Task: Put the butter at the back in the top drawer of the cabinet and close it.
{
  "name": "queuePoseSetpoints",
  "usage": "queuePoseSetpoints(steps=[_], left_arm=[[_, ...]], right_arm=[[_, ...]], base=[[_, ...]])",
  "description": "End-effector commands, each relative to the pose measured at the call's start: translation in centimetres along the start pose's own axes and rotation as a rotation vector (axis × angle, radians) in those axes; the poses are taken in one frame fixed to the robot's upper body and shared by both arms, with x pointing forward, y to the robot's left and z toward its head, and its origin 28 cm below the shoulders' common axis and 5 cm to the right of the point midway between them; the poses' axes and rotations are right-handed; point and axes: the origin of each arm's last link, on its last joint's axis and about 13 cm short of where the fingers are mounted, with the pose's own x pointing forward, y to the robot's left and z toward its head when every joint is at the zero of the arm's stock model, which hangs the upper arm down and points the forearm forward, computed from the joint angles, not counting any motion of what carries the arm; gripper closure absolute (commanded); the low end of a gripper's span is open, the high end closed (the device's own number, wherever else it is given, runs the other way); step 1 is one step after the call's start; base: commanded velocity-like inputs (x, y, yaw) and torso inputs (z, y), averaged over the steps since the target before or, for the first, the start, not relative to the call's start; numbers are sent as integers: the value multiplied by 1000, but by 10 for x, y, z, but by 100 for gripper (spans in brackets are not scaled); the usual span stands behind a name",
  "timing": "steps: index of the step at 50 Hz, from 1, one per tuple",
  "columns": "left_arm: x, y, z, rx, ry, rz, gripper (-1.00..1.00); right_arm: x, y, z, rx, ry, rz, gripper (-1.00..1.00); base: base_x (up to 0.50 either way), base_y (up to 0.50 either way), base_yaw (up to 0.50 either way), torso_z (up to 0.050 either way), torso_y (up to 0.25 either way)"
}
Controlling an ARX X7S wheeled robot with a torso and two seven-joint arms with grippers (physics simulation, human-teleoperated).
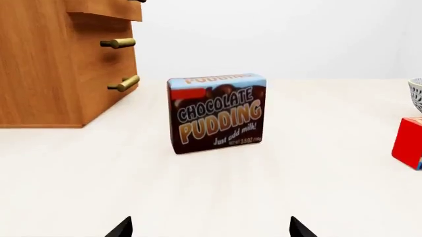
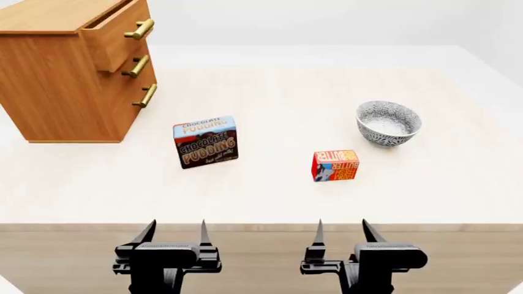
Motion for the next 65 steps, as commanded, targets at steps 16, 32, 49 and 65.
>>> queuePoseSetpoints(steps=[16,32,49,65], left_arm=[[1,0,-1,0,17,-4,-100],[1,0,0,2,17,-6,-100],[1,0,4,55,0,29,-100],[-12,1,85,79,-137,23,-100]], right_arm=[[0,0,0,3,-1,2,-100],[-1,0,0,7,-6,6,-100],[-1,-1,6,2,-27,-1,-100],[-15,-1,82,0,-148,0,-100]], base=[[0,0,0,50,0],[0,0,0,50,0],[0,0,0,32,0],[0,0,0,0,0]])
